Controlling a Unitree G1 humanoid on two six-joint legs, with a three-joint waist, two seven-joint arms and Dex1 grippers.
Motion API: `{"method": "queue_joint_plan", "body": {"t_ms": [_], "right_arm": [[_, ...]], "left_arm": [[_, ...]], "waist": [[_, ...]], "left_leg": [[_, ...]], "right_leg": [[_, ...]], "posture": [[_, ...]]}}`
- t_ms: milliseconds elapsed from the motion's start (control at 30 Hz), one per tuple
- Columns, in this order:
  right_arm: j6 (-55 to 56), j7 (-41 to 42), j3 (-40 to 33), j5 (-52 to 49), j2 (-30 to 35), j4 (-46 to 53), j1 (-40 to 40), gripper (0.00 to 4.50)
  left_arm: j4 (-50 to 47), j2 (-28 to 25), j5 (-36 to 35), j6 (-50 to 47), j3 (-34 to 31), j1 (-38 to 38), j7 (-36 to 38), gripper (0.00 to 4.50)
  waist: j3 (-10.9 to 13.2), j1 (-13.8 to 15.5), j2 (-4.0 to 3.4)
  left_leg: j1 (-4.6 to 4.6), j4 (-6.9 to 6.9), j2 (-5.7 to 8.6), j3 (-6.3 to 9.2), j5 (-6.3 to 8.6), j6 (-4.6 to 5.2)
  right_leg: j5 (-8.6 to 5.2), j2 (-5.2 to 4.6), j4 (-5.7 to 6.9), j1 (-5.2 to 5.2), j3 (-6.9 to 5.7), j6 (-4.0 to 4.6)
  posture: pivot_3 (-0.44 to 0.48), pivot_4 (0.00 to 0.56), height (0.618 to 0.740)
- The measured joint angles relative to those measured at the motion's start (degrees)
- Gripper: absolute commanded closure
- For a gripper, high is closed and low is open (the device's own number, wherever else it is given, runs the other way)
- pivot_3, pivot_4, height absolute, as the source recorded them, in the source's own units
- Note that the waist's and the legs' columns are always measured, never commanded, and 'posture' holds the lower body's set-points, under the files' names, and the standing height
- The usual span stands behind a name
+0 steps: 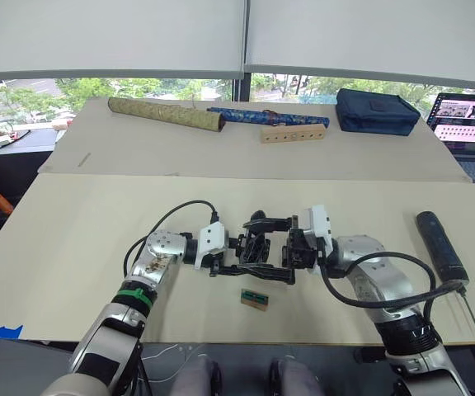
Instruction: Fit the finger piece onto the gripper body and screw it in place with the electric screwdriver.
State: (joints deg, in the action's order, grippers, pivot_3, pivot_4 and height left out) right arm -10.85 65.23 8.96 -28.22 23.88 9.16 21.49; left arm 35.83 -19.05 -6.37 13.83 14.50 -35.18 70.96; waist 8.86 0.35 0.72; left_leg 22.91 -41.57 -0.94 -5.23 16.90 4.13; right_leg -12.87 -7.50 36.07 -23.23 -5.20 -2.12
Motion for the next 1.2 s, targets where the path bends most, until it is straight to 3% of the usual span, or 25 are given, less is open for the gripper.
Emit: {"method": "queue_joint_plan", "body": {"t_ms": [33,167,333,500,667,767,867,1200], "right_arm": [[0.27,0.28,-0.60,-0.43,-0.04,0.79,0.02,0.00],[0.46,0.36,-2.56,-2.64,0.59,4.09,0.41,0.00],[-2.92,-1.77,-10.33,-8.08,7.28,11.26,-2.04,0.00],[-7.28,-6.35,-24.03,-12.27,15.63,16.49,-11.10,0.00],[-6.69,-8.27,-39.88,-11.24,18.11,19.53,-26.69,0.00],[-4.64,-8.83,-50.76,-9.56,14.47,20.20,-38.79,0.00],[-1.98,-10.61,-57.17,-9.03,9.35,20.47,-44.92,0.00],[6.55,-14.87,-64.37,-9.04,-4.77,20.42,-59.94,0.00]], "left_arm": [[-0.02,-0.01,0.02,-0.09,-0.18,0.06,-0.71,0.03],[-1.70,-1.65,-0.12,-0.02,-0.31,1.16,-0.30,0.03],[-7.30,-7.79,-3.07,-1.67,-2.80,5.88,2.13,0.03],[-15.37,-16.26,-8.81,-10.31,-8.98,13.70,3.93,0.03],[-24.45,-19.41,-14.89,-14.05,-15.74,20.07,3.76,0.03],[-28.95,-22.11,-18.37,-16.13,-19.09,22.64,4.38,0.03],[-31.08,-22.67,-20.82,-18.88,-21.09,22.07,3.77,0.03],[-41.64,-22.79,-28.89,-32.80,-22.12,18.39,0.91,0.03]], "waist": [[0.00,0.03,0.00],[0.00,-0.25,-0.01],[0.00,-0.89,-0.01],[0.02,-0.90,-0.04],[0.06,0.91,-0.04],[0.06,1.81,-0.04],[0.07,1.81,-0.07],[0.02,1.43,-0.34]], "left_leg": [[0.00,0.00,0.00,0.01,0.01,0.01],[-0.02,0.09,-0.01,0.00,-0.01,-0.02],[-0.12,0.70,-0.01,0.00,-0.33,-0.58],[-0.04,0.86,-0.02,-0.02,-0.38,-0.66],[0.04,0.78,0.07,-0.03,-0.19,-0.36],[-0.05,0.78,0.11,-0.05,-0.18,-0.35],[-0.14,0.76,0.12,-0.06,-0.06,-0.14],[-0.37,0.88,0.03,-0.14,-0.14,-0.50]], "right_leg": [[0.00,-0.01,0.01,-0.01,0.00,0.01],[0.00,0.00,0.00,-0.04,0.00,0.01],[0.00,-0.01,-0.20,-0.12,0.00,0.02],[-0.01,-0.03,-0.24,-0.26,-0.01,0.03],[-0.02,-0.26,-0.39,-0.15,-0.08,0.01],[-0.03,-0.32,-0.44,-0.02,-0.06,-0.02],[0.00,-0.29,-0.40,0.04,0.00,-0.03],[-0.10,-0.02,-0.29,0.03,0.32,0.01]], "posture": [[0.000,0.150,0.740],[0.000,0.150,0.740],[0.000,0.150,0.740],[0.000,0.150,0.740],[0.000,0.150,0.740],[0.000,0.150,0.740],[0.000,0.150,0.740],[0.000,0.150,0.740]]}}
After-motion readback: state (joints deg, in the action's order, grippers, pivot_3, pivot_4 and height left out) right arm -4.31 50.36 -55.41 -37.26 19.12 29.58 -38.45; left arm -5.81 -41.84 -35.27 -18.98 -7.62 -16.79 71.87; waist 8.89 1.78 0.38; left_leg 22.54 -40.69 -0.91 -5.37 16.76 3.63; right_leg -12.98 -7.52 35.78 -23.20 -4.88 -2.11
